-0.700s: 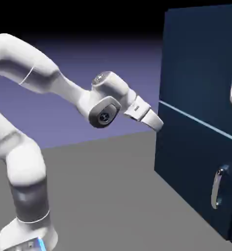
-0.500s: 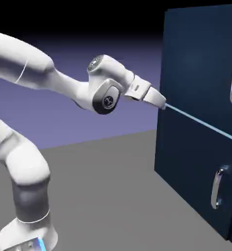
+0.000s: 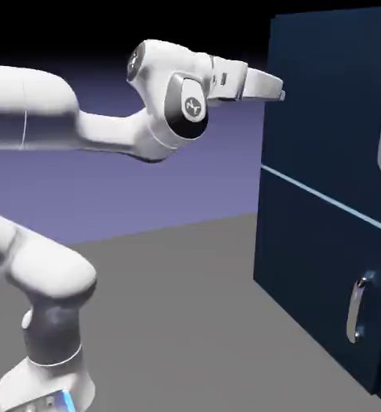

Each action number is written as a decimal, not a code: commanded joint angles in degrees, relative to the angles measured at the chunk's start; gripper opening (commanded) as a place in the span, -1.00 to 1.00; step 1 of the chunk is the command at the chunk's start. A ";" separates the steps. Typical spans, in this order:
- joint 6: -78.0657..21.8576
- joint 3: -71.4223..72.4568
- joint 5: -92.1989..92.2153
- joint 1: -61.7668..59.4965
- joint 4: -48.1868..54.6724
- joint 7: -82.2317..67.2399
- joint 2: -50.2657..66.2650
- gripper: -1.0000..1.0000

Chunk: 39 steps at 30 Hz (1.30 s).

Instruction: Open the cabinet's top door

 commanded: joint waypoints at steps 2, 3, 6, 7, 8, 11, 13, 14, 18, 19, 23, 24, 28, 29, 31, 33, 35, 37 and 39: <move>-0.11 -2.97 -4.99 2.77 1.82 2.56 -1.41 0.00; -0.16 -4.45 -7.48 4.15 2.72 3.84 -2.11 0.00; -0.32 -8.90 -14.96 8.30 5.45 7.67 -4.22 0.00; -0.38 -10.38 -17.45 9.69 6.35 8.95 -4.92 0.00; -0.43 -11.87 -19.94 11.07 7.26 10.23 -5.63 0.00; -0.59 -16.32 -27.42 15.22 9.98 14.06 -7.74 0.00; -0.70 -19.28 -32.40 17.99 11.80 16.62 -9.14 0.00; -0.75 -20.77 -34.89 19.38 12.71 17.90 -9.85 0.00; -0.97 -26.70 -44.86 24.91 16.34 23.01 -12.66 0.00; -1.02 -28.18 -47.36 26.29 17.24 24.29 -13.36 0.00; -1.24 -34.11 -57.32 31.83 20.88 29.41 -16.18 0.00; -1.29 -35.60 -59.81 33.21 21.78 30.68 -16.88 0.00; -1.93 -37.87 -61.71 38.06 25.62 31.02 -17.23 0.00; -2.25 -38.65 -62.01 40.21 27.37 30.84 -17.21 0.00; -2.78 -39.92 -62.50 43.71 30.23 30.55 -17.19 0.00; -2.78 -39.92 -62.50 43.71 30.23 30.55 -17.19 -1.00; -6.57 -36.94 -66.15 40.25 26.08 34.12 -18.70 -1.00; -10.10 -34.25 -68.68 36.78 21.92 37.15 -19.79 -1.00; -13.53 -31.62 -70.50 33.26 17.77 39.85 -20.66 -1.00</move>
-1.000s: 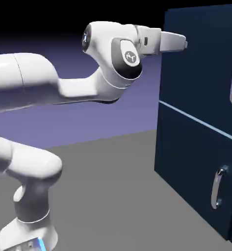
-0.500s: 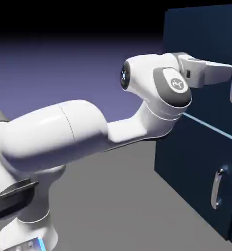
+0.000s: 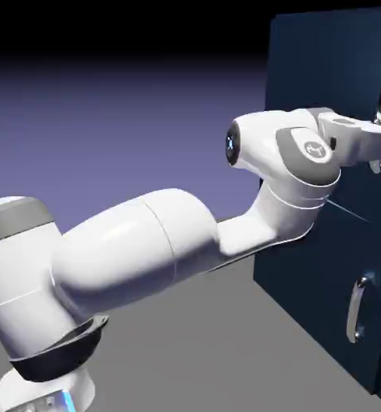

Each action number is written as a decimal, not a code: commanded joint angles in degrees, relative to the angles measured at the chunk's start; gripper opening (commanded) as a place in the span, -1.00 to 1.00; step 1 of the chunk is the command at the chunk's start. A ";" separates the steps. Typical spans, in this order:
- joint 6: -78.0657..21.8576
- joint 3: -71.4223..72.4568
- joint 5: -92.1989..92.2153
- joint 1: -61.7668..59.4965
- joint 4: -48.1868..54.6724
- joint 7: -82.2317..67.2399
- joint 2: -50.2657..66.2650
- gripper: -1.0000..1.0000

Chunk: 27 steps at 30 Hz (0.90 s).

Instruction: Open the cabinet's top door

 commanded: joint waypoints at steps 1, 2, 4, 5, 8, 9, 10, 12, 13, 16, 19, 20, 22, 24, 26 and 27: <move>-1.74 1.33 -0.71 -1.79 -2.09 1.23 -0.36 -1.00; -3.42 2.67 -1.19 -3.58 -4.17 2.40 -0.70 -1.00; -6.77 5.42 -1.71 -7.22 -8.32 4.56 -1.33 -1.00; -8.46 6.87 -1.75 -9.05 -10.40 5.55 -1.63 -1.00; -13.65 11.61 -0.99 -14.61 -16.63 8.20 -2.59 -1.00; -15.44 13.36 -0.43 -16.47 -18.70 8.98 -2.95 -1.00; -17.27 15.22 0.30 -18.33 -20.78 9.71 -3.35 -1.00; -21.08 19.28 2.29 -21.96 -24.88 11.02 -4.27 -1.00; -22.93 21.36 3.48 -23.60 -26.76 11.56 -4.76 -1.00; -28.22 27.59 7.58 -27.64 -31.62 12.81 -6.27 -1.00; -33.17 33.82 12.24 -30.53 -35.42 13.71 -7.69 -1.00; -34.77 35.90 13.87 -31.27 -36.47 13.97 -8.12 -1.00; -37.90 40.05 17.24 -32.43 -38.27 14.45 -8.85 -1.00; -40.97 44.20 20.71 -33.25 -39.71 14.92 -9.40 -1.00; -43.99 48.36 24.24 -33.78 -40.80 15.41 -9.72 -1.00; -45.49 50.43 26.02 -33.95 -41.23 15.67 -9.78 -1.00</move>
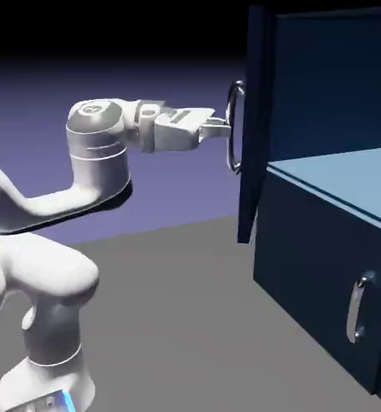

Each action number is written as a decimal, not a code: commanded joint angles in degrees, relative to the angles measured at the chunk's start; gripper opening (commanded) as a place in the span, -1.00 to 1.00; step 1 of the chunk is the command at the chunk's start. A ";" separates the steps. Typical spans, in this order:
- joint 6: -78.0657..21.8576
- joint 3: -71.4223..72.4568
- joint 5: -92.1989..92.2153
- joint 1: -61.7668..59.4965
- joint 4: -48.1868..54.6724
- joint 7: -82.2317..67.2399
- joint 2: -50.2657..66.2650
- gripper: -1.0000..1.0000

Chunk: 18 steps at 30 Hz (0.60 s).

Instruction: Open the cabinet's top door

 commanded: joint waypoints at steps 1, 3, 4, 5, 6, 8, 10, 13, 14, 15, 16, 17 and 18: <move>-1.56 2.09 1.78 -0.13 -0.34 0.28 0.00 -1.00; -4.54 6.25 5.40 -0.28 -0.80 0.85 0.23 -1.00; -6.02 8.32 7.22 -0.31 -0.91 1.17 0.46 -1.00; -7.52 10.40 9.04 -0.33 -0.94 1.50 0.78 -1.00; -9.01 12.48 10.87 -0.35 -0.90 1.85 1.17 -1.00; -12.03 16.63 14.55 -0.39 -0.58 2.62 2.21 -1.00; -15.09 20.78 18.24 -0.50 0.06 3.47 3.61 -1.00; -19.80 27.01 23.78 -0.97 1.69 4.90 6.38 -1.00; -21.40 29.09 25.61 -1.24 2.42 5.42 7.48 -1.00; -23.03 31.17 27.44 -1.58 3.24 5.96 8.67 -1.00; -24.68 33.25 29.25 -2.01 4.17 6.51 9.94 -1.00; -26.35 35.32 31.05 -2.52 5.21 7.09 11.29 -1.00; -28.04 37.40 32.81 -3.14 6.35 7.67 12.71 -1.00</move>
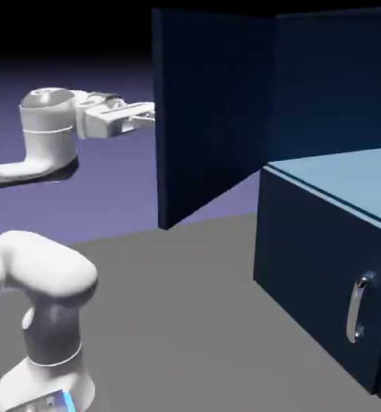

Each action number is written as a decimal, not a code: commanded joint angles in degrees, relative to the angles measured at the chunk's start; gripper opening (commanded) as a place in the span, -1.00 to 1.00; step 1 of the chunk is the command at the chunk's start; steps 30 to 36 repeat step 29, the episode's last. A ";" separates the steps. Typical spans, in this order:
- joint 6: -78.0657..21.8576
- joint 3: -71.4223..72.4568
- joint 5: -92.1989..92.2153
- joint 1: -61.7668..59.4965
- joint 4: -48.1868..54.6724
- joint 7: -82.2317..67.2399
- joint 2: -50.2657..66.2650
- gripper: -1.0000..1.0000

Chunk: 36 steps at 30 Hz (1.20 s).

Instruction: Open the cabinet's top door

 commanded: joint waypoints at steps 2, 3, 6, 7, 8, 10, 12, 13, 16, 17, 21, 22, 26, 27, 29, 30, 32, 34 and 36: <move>-3.52 4.16 3.43 -1.55 2.62 1.20 3.03 -1.00; -5.29 6.24 5.07 -2.49 4.08 1.80 4.63 -1.00; -10.69 12.47 9.62 -6.00 9.05 3.62 9.59 -1.00; -12.53 14.55 10.99 -7.40 10.87 4.21 11.27 -1.00; -14.36 16.62 12.27 -8.89 12.77 4.80 12.95 -1.00; -18.03 20.78 14.57 -12.17 16.72 5.94 16.24 -1.00; -21.63 24.93 16.50 -15.75 20.78 7.01 19.37 -1.00; -23.38 27.01 17.34 -17.64 22.82 7.52 20.86 -1.00; -28.35 33.24 19.39 -23.61 28.81 8.90 24.87 -1.00; -29.88 35.31 19.93 -25.68 30.73 9.30 26.04 -1.00; -35.04 43.28 21.62 -33.99 37.66 10.42 29.52 -1.00; -36.09 45.18 21.96 -36.06 39.21 10.55 30.08 -1.00; -39.48 52.39 23.21 -44.37 44.89 10.54 31.18 -1.00; -40.14 54.06 23.52 -46.45 46.22 10.35 31.12 -1.00; -41.31 57.23 24.16 -50.60 48.89 9.78 30.68 -1.00; -41.31 57.23 24.16 -50.60 48.89 9.78 30.68 -1.00; -41.31 57.23 24.16 -50.60 48.89 9.78 30.68 -1.00; -41.31 57.23 24.16 -50.60 48.89 9.78 30.68 -1.00; -41.31 57.23 24.16 -50.60 48.89 9.78 30.68 -1.00</move>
